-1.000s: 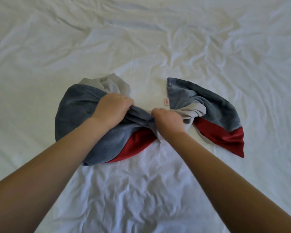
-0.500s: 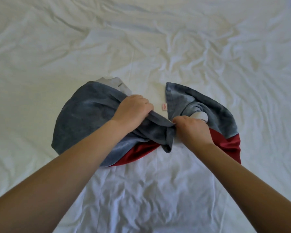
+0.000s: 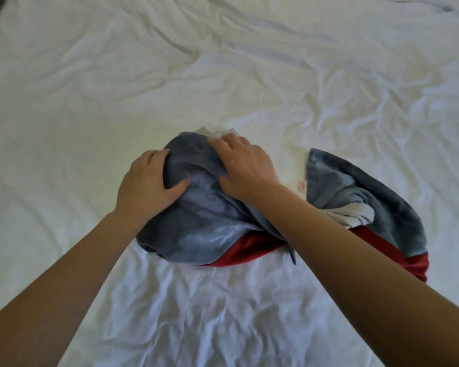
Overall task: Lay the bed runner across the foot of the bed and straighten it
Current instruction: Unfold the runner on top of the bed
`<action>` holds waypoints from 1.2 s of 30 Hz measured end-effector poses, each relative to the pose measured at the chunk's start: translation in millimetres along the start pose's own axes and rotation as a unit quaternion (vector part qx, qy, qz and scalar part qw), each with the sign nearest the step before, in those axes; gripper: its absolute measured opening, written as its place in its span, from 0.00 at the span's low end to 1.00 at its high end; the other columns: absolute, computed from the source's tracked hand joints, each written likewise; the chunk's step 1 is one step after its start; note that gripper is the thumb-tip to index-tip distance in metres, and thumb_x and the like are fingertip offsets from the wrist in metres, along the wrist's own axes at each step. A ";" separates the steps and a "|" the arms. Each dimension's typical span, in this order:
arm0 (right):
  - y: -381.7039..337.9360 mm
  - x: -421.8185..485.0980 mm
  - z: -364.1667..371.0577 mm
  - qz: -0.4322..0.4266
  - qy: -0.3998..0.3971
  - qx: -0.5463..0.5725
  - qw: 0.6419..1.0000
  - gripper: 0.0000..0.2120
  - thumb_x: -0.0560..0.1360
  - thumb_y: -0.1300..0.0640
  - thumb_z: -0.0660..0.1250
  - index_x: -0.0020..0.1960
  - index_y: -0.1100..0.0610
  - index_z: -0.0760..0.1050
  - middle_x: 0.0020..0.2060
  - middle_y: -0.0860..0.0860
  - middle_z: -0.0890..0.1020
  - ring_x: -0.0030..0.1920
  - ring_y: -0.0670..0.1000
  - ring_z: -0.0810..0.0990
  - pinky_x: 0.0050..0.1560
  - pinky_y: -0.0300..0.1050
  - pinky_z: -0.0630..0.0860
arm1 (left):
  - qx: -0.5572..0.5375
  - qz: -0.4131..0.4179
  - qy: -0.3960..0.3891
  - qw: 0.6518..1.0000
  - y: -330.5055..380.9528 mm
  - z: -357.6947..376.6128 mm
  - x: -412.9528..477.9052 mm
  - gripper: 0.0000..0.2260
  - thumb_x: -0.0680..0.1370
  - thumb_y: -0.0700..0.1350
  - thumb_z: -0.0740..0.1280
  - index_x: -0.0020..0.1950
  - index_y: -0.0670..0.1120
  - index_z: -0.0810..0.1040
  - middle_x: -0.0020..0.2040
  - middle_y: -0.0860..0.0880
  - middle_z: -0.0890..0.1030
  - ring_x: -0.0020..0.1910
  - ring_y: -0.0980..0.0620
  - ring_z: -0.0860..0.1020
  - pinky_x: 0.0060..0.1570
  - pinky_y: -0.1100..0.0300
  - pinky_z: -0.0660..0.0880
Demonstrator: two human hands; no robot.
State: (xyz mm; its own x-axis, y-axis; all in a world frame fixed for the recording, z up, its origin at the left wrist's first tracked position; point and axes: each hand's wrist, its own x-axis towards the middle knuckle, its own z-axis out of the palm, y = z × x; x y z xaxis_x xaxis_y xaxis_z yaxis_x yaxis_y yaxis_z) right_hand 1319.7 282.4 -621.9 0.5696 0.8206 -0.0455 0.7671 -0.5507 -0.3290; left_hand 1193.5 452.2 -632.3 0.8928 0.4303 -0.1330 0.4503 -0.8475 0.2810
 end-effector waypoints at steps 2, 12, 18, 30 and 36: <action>-14.4 23.9 3.8 -0.077 -0.049 -0.034 0.995 0.36 0.72 0.52 0.67 0.75 0.48 0.54 0.71 0.52 0.64 0.69 0.57 0.65 0.60 0.52 0.70 | -0.047 -0.043 -0.013 0.998 -13.9 3.3 -3.4 0.31 0.70 0.65 0.64 0.68 0.49 0.68 0.62 0.46 0.76 0.58 0.45 0.75 0.54 0.49 0.76; -34.0 51.9 5.5 -0.175 -0.133 -0.169 0.961 0.18 0.77 0.58 0.60 0.66 0.51 0.66 0.59 0.52 0.74 0.60 0.55 0.73 0.62 0.50 0.64 | -0.125 -0.063 0.036 0.989 -22.4 27.5 -25.3 0.27 0.69 0.47 0.72 0.67 0.51 0.72 0.55 0.49 0.82 0.51 0.46 0.80 0.45 0.59 0.74; -9.1 26.7 -12.6 -0.136 -0.047 -0.155 0.977 0.07 0.76 0.60 0.59 0.52 0.57 0.72 0.47 0.55 0.76 0.49 0.58 0.75 0.45 0.46 0.61 | -0.079 -0.002 0.153 0.985 10.9 7.5 -21.0 0.09 0.73 0.43 0.68 0.50 0.53 0.81 0.40 0.51 0.83 0.37 0.48 0.80 0.30 0.62 0.69; -2.9 7.1 -98.2 -0.062 0.207 -0.102 0.971 0.07 0.64 0.65 0.61 0.41 0.63 0.73 0.39 0.62 0.76 0.37 0.63 0.74 0.33 0.49 0.60 | -0.030 0.136 0.289 0.947 58.8 -93.6 8.9 0.09 0.71 0.43 0.65 0.47 0.51 0.82 0.39 0.47 0.83 0.39 0.43 0.79 0.33 0.51 0.75; 19.8 -66.7 -30.8 -0.091 0.012 -0.116 0.989 0.08 0.62 0.64 0.75 0.38 0.62 0.77 0.33 0.60 0.78 0.32 0.60 0.79 0.35 0.51 0.74 | -0.021 0.193 0.126 0.973 72.2 3.9 -47.2 0.10 0.74 0.47 0.63 0.41 0.44 0.83 0.33 0.45 0.81 0.32 0.46 0.79 0.30 0.54 0.75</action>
State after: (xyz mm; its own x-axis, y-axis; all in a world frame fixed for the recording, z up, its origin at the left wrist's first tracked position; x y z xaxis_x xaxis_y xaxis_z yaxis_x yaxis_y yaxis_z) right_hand 1306.0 212.1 -596.3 0.4202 0.9072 0.0177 0.9033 -0.4164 -0.1035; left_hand 1183.9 369.5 -609.5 0.9628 0.1494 0.2252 0.0762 -0.9496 0.3040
